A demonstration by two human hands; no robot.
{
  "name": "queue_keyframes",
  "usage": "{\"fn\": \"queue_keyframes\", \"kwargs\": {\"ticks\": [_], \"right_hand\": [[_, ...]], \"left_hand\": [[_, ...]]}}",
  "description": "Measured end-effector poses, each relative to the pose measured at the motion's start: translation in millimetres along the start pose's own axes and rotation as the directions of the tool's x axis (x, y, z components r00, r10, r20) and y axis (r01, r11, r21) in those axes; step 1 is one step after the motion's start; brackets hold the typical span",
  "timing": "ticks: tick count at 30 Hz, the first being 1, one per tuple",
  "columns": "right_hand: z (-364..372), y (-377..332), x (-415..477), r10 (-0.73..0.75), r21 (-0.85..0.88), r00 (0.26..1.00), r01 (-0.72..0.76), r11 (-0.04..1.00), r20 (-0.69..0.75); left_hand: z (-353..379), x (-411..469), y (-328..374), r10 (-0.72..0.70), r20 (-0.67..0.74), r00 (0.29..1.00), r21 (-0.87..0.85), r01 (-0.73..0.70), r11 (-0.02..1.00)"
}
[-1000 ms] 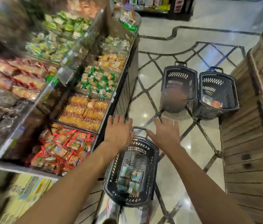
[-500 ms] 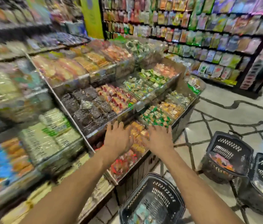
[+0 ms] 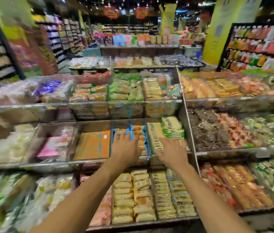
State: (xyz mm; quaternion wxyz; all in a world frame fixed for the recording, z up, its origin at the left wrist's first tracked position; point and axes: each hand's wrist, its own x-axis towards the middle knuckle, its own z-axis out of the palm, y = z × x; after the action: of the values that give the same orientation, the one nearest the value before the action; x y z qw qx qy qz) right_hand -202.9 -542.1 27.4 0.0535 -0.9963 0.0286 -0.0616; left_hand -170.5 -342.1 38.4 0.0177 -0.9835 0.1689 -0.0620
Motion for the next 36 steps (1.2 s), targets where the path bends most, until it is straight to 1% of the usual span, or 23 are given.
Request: {"fn": "queue_keyframes", "kwargs": {"ticks": [4,9,12,16,21,27,32,36], "right_hand": [[15,-109,12,-0.130,0.031,0.991,0.130,0.991,0.010],[38,-227,17,-0.244,0.067,0.968,0.241,0.968,0.053],[52,-286,13,-0.333,0.039,0.940,0.331,0.943,0.069],[70,-343,15,-0.399,0.045,0.912,0.396,0.917,0.096],[92,-390,37,-0.469,0.061,0.874,0.465,0.883,0.128],[122,-417,81,-0.496,0.124,0.856,0.481,0.868,0.148],[145,-434,117,-0.492,0.118,0.852,0.478,0.870,0.179],[159,-449,137,-0.452,0.104,0.868,0.440,0.892,0.204]], "left_hand": [[7,-42,-95,-0.129,-0.011,0.992,0.013,0.130,0.991],[19,-101,-198,-0.277,0.002,0.961,0.031,0.277,0.960],[26,-134,-245,-0.371,0.020,0.928,0.046,0.370,0.928],[38,-164,-294,-0.456,0.038,0.889,0.010,0.456,0.890],[50,-174,-340,-0.504,0.046,0.863,0.018,0.503,0.864],[68,-149,-385,-0.562,0.095,0.821,0.006,0.564,0.825],[81,-122,-415,-0.558,0.140,0.818,0.005,0.563,0.827],[97,-97,-439,-0.511,0.182,0.840,-0.031,0.524,0.851]]}}
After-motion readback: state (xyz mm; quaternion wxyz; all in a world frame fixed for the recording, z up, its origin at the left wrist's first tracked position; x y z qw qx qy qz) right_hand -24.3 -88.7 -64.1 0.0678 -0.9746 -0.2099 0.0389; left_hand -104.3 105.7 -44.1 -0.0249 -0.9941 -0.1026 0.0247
